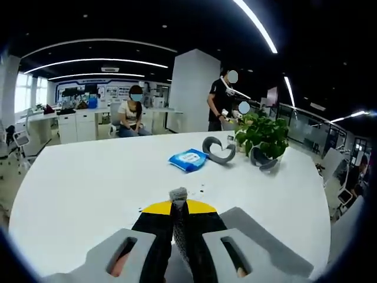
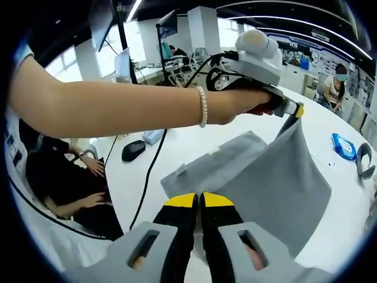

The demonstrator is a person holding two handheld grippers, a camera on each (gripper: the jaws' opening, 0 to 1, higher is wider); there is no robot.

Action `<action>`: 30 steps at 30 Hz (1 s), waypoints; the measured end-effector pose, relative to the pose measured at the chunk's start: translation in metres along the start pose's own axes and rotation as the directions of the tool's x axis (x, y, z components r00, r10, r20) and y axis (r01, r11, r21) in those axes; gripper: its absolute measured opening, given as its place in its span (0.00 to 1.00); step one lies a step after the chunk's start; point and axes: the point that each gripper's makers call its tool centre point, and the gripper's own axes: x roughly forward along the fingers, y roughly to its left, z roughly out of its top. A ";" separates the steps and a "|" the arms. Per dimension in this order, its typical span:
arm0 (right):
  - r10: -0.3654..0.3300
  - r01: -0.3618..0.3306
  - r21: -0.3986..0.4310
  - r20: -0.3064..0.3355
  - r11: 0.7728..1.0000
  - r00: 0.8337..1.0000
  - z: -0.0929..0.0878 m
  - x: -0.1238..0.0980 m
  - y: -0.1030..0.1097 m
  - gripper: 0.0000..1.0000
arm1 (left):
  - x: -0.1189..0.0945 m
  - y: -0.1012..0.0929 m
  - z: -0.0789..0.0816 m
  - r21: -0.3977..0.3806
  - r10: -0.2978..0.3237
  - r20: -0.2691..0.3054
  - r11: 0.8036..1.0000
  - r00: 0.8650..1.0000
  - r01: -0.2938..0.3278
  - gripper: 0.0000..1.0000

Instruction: Fold the towel on the table until its edges align and the towel forms a compact rectangular stack.

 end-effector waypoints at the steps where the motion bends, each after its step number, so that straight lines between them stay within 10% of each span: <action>1: 0.002 -0.002 -0.003 0.001 1.000 1.000 0.001 0.001 0.001 0.00 | -0.003 0.005 -0.002 0.000 0.009 -0.001 1.000 1.000 -0.009 0.06; 30: 0.123 -0.129 -0.086 -0.068 0.988 0.990 -0.004 0.089 0.033 0.00 | -0.016 0.076 -0.071 -0.031 0.082 -0.094 0.996 0.992 -0.085 0.06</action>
